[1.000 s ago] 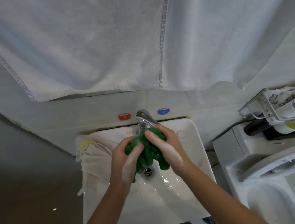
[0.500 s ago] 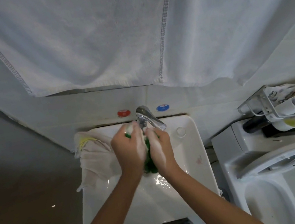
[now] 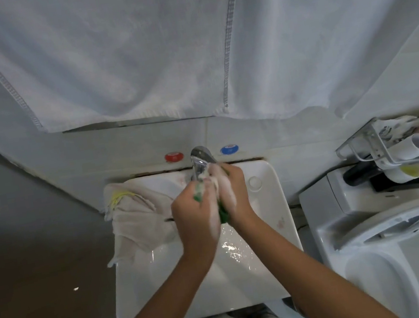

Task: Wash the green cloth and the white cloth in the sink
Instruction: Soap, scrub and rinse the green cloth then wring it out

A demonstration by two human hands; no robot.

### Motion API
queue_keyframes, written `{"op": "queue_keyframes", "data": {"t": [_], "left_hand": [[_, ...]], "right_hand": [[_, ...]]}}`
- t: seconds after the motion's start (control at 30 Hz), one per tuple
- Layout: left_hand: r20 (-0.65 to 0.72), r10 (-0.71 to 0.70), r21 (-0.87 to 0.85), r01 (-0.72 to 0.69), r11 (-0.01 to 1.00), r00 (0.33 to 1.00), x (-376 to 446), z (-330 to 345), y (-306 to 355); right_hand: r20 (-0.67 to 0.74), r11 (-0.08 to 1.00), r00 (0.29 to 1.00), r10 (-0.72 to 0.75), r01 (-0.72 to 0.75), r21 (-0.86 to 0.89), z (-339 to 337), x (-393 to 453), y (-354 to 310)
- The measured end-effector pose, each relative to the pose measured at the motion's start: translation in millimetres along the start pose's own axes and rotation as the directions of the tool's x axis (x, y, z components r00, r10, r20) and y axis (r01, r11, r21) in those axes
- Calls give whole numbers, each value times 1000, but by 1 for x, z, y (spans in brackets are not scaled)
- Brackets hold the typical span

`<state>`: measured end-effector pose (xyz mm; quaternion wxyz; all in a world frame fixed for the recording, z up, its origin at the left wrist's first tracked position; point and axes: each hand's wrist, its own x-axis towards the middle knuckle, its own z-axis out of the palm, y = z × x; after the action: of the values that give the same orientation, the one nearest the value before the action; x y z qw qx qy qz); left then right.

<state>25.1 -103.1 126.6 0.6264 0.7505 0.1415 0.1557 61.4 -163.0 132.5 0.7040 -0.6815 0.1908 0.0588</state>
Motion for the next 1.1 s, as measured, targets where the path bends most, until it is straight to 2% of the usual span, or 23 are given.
{"op": "queue_keyframes", "data": {"t": [0.03, 0.17, 0.27, 0.33, 0.37, 0.47, 0.53, 0.6, 0.67, 0.73, 0.8, 0.87, 0.97, 1.03, 1.1], "left_hand": [[-7, -14, -7, 14, 1000, 1000, 2, 1, 1], [-79, -179, 18, 181, 983, 981, 47, -2, -14], [-32, -59, 19, 59, 998, 998, 11, -1, -4], [-11, -8, -23, 8, 1000, 1000, -5, 3, 5], [-11, -30, -21, 30, 999, 999, 2, 3, 6], [-51, -192, -24, 191, 981, 980, 41, 0, -10], [-37, -163, -23, 162, 986, 986, 36, -3, -12], [-13, -70, -22, 69, 997, 997, 13, 0, -4], [2, -46, -16, 46, 999, 999, 8, 0, 1], [-9, -132, 4, 132, 991, 991, 31, -2, -6], [-6, -230, -73, 229, 971, 973, 49, -10, -12], [-1, -169, -67, 169, 983, 986, 35, -11, -6], [25, -61, -36, 62, 997, 998, 9, -6, 10], [-11, -116, 12, 116, 993, 993, 28, -5, 11], [-48, -219, -10, 218, 976, 975, 55, -9, 9]], "right_hand": [[-5, 999, 999, 34, -34, 18, 2, -1, -1], [104, 990, 993, -61, 74, -124, -2, -38, 12], [44, 997, 999, -31, 34, -68, -4, -15, 7], [-18, 995, 997, 79, -78, 54, 0, 0, -3], [-7, 996, 997, 79, -79, 40, -1, -4, -3], [133, 991, 990, -40, 56, -118, -6, -36, 6], [164, 989, 985, -46, 69, -133, -8, -36, 6], [94, 999, 996, 11, -7, -48, -6, -14, -1], [33, 992, 994, 102, -104, 68, 1, -6, -5], [104, 999, 993, 46, -47, 12, 3, -22, 2], [161, 994, 987, -22, 39, -99, 4, -40, 3], [159, 989, 986, -54, 75, -129, 2, -29, -2], [-11, 983, 1000, 10, -12, -185, 6, -3, -8], [-2, 989, 1000, 20, -20, -148, 12, -15, -1], [82, 994, 997, -13, 22, -110, 13, -33, 9]]}}
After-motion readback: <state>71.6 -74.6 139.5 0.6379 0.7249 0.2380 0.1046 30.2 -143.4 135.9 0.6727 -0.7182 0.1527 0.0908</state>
